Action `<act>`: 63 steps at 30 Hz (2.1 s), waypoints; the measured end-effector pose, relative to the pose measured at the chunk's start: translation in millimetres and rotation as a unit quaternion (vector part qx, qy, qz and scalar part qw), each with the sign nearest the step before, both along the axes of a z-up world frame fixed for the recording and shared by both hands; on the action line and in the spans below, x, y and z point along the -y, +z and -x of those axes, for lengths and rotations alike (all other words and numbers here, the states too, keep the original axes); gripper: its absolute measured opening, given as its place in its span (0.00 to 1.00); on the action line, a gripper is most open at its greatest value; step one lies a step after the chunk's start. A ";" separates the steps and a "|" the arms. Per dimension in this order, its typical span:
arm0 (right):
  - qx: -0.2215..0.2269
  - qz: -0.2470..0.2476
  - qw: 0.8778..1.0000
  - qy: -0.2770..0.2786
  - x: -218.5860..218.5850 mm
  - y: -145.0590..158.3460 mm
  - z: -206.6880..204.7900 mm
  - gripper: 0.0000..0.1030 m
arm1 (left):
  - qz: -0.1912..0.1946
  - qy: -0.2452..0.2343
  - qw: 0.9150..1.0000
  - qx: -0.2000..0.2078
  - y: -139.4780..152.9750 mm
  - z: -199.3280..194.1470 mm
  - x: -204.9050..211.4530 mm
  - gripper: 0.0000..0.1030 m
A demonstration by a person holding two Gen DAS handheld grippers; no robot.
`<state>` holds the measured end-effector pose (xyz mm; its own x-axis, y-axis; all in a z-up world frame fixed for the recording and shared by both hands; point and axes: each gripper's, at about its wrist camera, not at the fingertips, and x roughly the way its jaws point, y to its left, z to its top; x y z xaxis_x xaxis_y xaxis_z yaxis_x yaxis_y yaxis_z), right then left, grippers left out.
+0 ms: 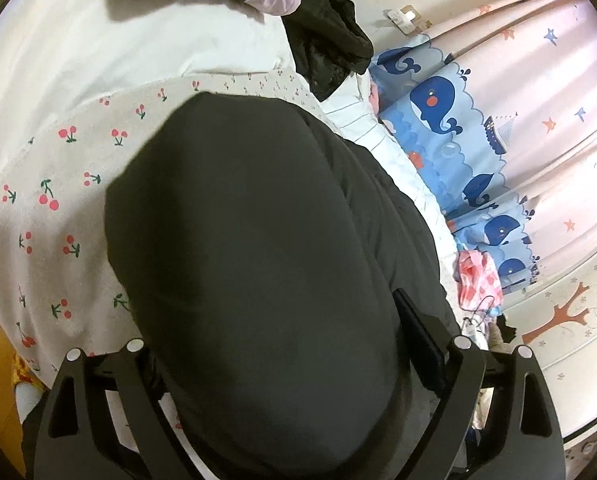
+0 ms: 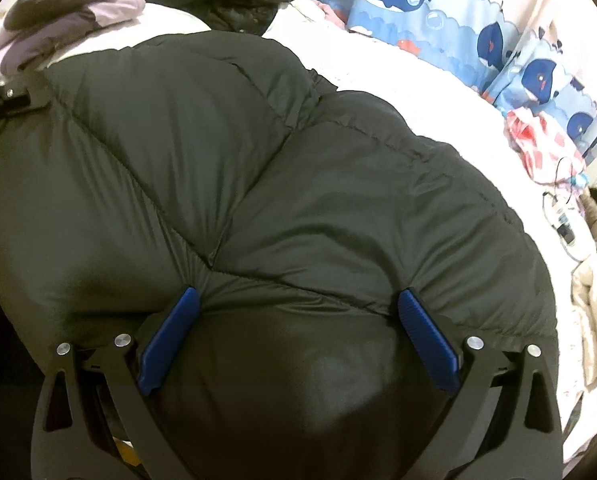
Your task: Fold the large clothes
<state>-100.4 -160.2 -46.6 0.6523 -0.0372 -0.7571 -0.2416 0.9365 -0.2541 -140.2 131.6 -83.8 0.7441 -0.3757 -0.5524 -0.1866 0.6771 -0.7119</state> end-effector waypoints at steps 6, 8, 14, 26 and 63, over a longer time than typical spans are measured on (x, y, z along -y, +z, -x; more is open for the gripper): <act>0.036 0.010 0.999 0.017 -3.9 7.0 16.3 0.93 | 0.035 -0.006 0.999 -0.010 -7.0 -3.2 -10.4 0.84; 0.035 0.002 0.999 0.021 -1.7 9.1 16.9 0.93 | 0.040 -0.010 0.999 -0.009 -7.1 -3.7 -10.8 0.84; 0.060 -0.076 0.995 0.008 8.6 47.5 -0.3 0.93 | 0.045 -0.014 0.999 -0.008 -6.8 -2.2 -8.9 0.84; -0.051 -0.034 0.996 -0.067 14.6 0.5 -156.0 0.93 | 0.068 -0.015 0.997 -0.027 -17.0 -12.3 -6.3 0.87; -0.027 -0.012 0.999 -0.018 2.1 -6.6 -23.6 0.93 | -0.054 -0.032 0.998 0.027 16.8 2.9 32.4 0.85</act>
<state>-76.8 -162.3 -53.2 0.6096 -0.0424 -0.7916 -0.2192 0.9506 -0.2198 -143.0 99.1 -67.0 0.7506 -0.3639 -0.5515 -0.1034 0.7597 -0.6420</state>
